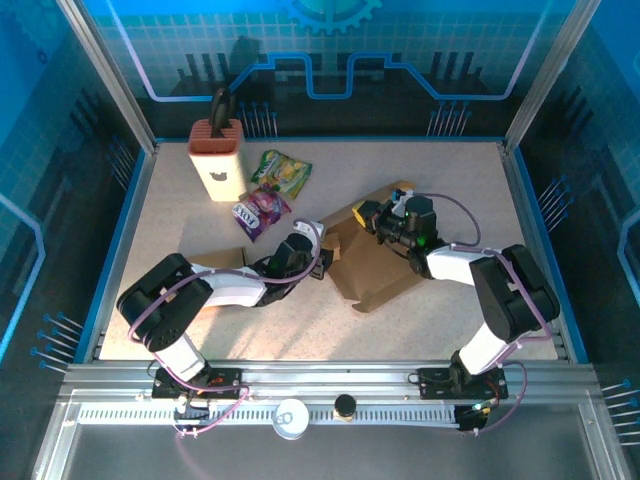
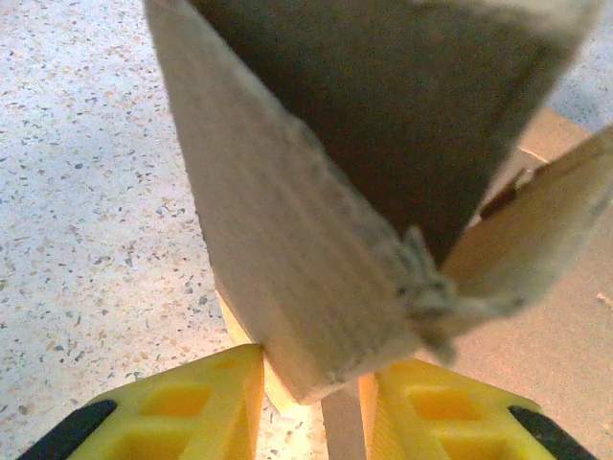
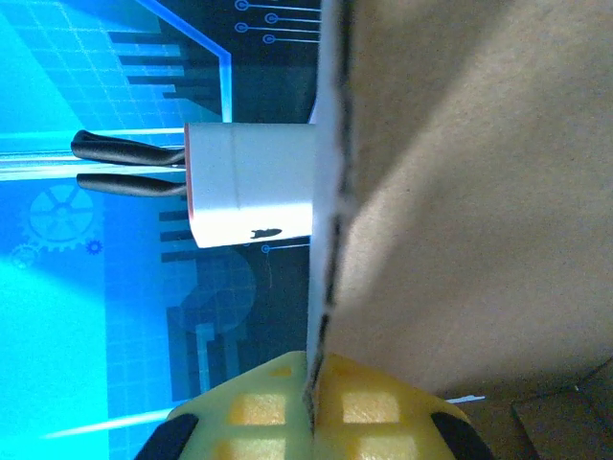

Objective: Fold the paper box

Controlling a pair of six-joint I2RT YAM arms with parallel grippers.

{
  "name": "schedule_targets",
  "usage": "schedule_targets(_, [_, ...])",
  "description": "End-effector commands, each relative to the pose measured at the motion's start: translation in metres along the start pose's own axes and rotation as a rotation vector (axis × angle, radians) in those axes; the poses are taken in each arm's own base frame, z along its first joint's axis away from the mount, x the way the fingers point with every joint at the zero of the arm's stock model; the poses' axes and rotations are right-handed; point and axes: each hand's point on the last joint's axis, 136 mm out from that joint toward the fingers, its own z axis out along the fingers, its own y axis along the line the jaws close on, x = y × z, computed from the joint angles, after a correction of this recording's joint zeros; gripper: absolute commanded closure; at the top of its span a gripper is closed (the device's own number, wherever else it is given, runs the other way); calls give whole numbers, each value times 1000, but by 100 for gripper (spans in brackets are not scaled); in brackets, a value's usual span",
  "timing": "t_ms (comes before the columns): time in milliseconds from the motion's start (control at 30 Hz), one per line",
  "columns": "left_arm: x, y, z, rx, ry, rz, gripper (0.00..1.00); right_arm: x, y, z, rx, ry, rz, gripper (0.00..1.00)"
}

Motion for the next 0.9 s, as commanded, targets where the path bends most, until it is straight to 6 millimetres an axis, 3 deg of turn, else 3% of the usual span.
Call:
schedule_targets(0, [-12, -4, -1, 6, -52, -32, 68, 1, -7, 4, 0, -19, 7, 100])
schedule_targets(867, [-14, 17, 17, -132, -81, -115, 64, 20, -30, 4, -7, -66, 2, 100])
